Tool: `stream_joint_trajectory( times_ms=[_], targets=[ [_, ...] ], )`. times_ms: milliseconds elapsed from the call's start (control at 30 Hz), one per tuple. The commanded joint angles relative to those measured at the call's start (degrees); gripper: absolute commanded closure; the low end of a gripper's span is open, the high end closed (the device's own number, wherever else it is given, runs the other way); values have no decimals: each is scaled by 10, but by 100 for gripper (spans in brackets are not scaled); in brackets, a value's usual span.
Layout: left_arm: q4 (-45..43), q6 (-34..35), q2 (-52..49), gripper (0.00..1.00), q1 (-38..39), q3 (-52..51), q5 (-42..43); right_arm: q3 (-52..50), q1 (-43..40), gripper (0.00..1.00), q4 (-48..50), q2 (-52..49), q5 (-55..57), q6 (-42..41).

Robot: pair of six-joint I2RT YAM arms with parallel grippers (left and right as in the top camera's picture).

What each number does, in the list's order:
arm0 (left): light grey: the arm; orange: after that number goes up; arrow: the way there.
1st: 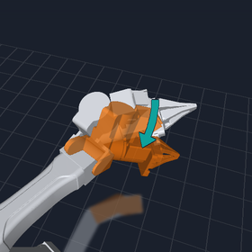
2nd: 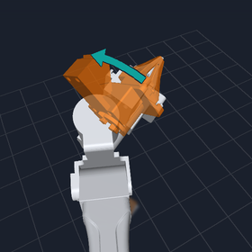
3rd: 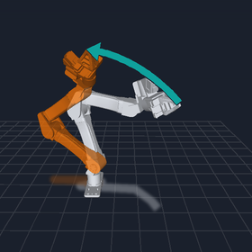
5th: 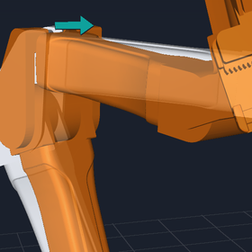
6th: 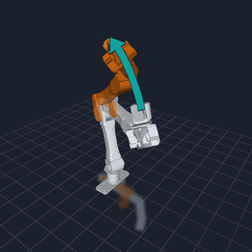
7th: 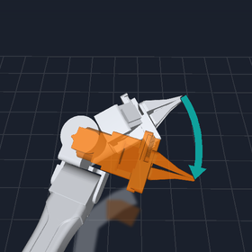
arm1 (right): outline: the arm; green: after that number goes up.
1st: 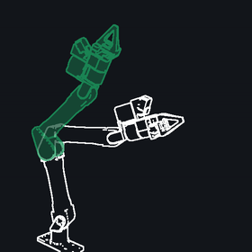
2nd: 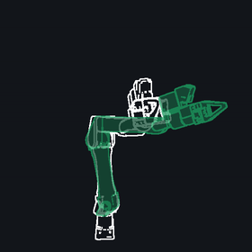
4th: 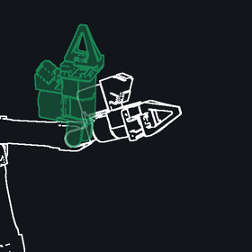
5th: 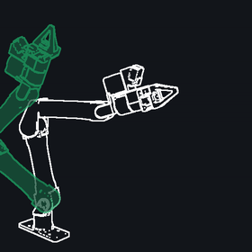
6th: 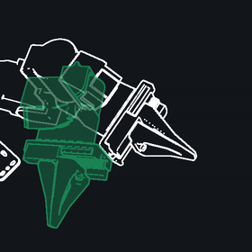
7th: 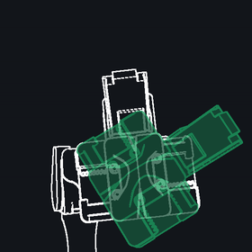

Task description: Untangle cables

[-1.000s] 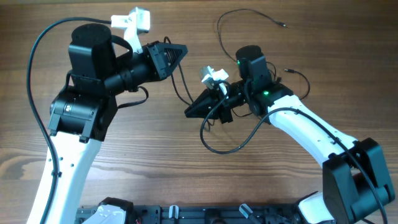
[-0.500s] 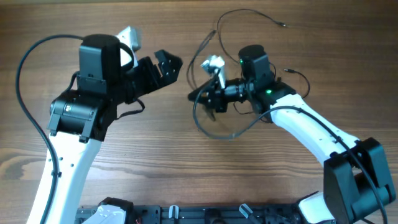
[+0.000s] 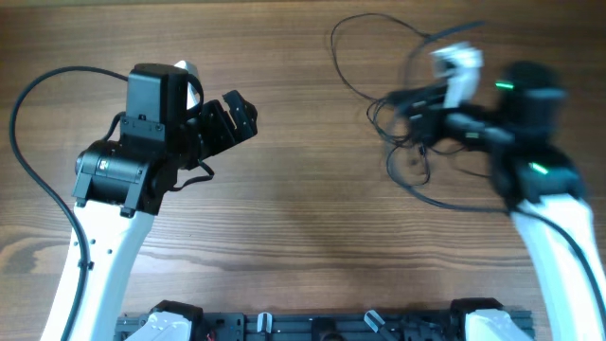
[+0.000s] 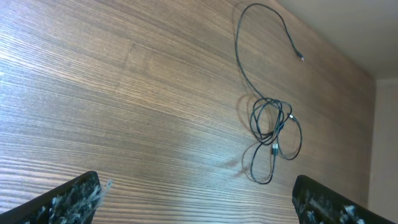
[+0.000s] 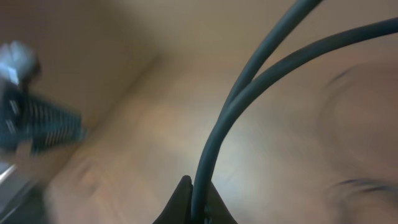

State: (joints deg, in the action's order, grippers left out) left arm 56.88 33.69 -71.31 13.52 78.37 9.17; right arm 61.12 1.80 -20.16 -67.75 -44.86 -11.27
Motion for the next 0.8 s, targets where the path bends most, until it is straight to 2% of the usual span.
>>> stream_joint_trajectory(
  times_ms=[0,133,200,300,467,533,633,767],
  targets=[
    [0,-5,0,0,2,4,-12,15,-103,96,0,73,92,-31],
    [0,-5,0,0,2,4,-12,15,-193,96,11,92,185,-22],
    [0,-5,0,0,2,4,-12,15,-227,96,22,81,278,-27],
    [0,-5,0,0,2,4,-12,15,-264,96,47,31,454,-71],
    [0,-5,0,0,2,4,-12,15,-297,96,113,-89,598,-66],
    [0,-5,0,0,2,4,-12,15,-312,96,163,-151,665,-32],
    [0,-5,0,0,2,4,-12,15,-336,96,207,-239,726,65],
    [0,-5,0,0,2,4,-11,15,-369,96,209,-320,727,92]
  ],
)
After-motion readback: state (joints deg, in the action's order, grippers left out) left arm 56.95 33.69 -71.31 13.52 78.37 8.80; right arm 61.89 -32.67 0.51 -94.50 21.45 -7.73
